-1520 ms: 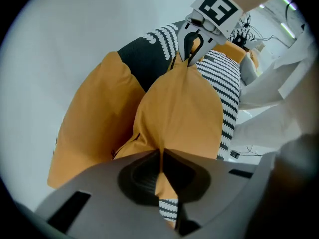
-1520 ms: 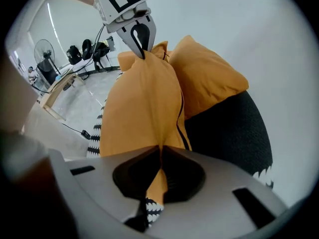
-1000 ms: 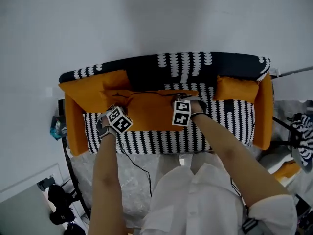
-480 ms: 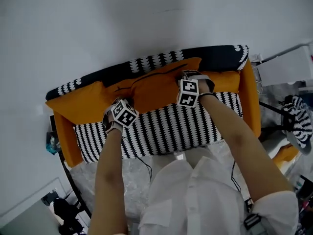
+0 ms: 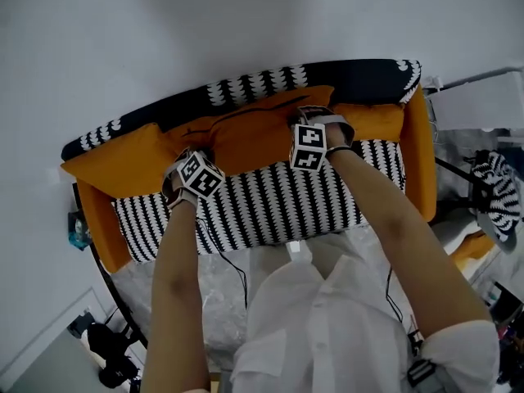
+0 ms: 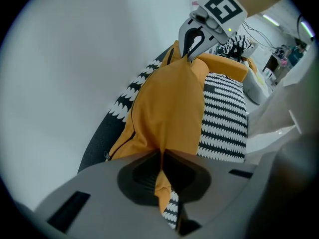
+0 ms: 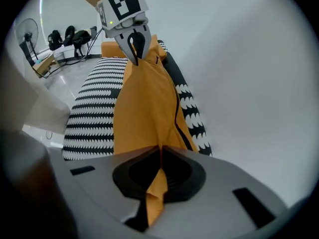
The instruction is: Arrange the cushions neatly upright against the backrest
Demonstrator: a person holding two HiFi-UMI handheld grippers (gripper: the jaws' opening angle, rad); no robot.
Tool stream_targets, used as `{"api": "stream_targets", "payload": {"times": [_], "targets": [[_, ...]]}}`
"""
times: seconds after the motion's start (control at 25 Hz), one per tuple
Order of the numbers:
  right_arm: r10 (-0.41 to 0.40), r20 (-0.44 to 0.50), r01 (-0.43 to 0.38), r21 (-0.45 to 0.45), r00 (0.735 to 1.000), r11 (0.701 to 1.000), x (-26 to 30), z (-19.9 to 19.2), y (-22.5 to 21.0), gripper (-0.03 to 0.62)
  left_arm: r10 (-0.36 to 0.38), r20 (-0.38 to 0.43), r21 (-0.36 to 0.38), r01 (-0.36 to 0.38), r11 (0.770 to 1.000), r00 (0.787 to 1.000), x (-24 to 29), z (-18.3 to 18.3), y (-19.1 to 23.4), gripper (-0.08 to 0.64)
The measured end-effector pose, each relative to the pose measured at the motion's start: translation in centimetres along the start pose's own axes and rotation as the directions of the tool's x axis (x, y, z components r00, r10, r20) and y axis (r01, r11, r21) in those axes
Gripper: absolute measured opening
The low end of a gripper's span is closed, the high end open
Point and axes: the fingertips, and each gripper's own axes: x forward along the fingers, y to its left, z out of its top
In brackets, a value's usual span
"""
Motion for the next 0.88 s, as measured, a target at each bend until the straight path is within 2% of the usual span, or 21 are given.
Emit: {"api": "stream_targets", "payload": {"times": [0.2,0.52,0.68,0.88], "targets": [[-0.004,-0.016,0.004,0.019,1.000,1.000,1.2,-0.7,-0.4,0.014,0.005,0.013,0.017,-0.006,1.000,1.000,1.2,0.5,1.1,0.028],[-0.002,-0.036,0.004,0.062,0.999,0.998,2.3,-0.5,-1.3,0.015,-0.002,0.030,-0.012,0.003,1.000,1.000,2.5,0.8,2.4,0.038],[-0.001,-0.032,0.004,0.077,0.999,0.997,2.1,-0.4,-1.2,0.029,0.011,0.049,-0.042,-0.009,0.999,0.999,2.2,0.8,2.6,0.095],[0.010,-0.018,-0.008,0.122,1.000,0.993,1.1,-0.4,-1.5,0.086,0.020,0.091,-0.099,-0.011,0.995,0.996,0.9,1.2,2.6,0.164]]}}
